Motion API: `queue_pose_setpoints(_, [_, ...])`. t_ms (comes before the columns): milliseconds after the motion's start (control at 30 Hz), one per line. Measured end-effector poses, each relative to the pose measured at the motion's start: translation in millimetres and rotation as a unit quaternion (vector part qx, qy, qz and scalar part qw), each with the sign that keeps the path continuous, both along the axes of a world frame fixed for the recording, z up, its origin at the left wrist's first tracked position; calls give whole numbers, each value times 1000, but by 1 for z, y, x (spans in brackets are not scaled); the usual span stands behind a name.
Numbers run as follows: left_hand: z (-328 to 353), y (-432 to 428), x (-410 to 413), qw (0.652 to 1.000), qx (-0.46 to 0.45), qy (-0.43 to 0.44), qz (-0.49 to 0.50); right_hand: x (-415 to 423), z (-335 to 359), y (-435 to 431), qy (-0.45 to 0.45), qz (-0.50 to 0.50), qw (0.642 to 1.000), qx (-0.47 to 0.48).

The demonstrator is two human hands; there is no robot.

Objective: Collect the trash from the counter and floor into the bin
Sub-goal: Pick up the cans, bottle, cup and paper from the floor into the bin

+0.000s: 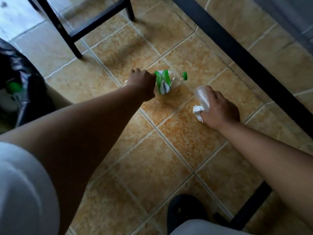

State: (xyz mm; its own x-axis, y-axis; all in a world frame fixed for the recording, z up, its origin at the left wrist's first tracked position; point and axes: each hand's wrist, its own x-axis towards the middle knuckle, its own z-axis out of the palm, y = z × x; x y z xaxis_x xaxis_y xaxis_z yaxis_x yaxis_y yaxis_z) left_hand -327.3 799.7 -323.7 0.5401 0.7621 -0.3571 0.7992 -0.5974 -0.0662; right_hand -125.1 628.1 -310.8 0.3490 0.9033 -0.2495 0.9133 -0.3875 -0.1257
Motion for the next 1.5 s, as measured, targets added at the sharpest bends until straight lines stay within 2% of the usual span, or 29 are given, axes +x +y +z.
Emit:
queue_pose_setpoints(233, [36, -8, -34, 994, -15, -58, 92, -44, 21, 24, 31, 14, 998, 51])
queue_pose_setpoints(500, [154, -10, -97, 980, 92, -149, 91, -98, 103, 58, 75, 14, 983, 166])
queue_pose_setpoints(667, [231, -16, -177, 964, 149, -175, 134, -150, 162, 82, 117, 70, 964, 229])
queue_pose_setpoints(800, [264, -35, -266, 947, 167, -181, 206, -213, 202, 100, 145, 142, 950, 235])
queue_pose_setpoints(967, [265, -69, -358, 931, 167, -166, 280, -299, 234, 116, 220, 212, 923, 233])
queue_pose_setpoints(1067, [255, -80, -381, 922, 156, -146, 324, -342, 237, 119, 227, 252, 919, 202])
queue_pose_setpoints(1300, [225, -82, -364, 919, 89, -111, 367, -383, 197, 125, 121, 243, 960, 65])
queue_pose_setpoints(1500, [214, -76, -362, 916, 91, -153, 359, -379, 184, 120, 185, 233, 949, 105])
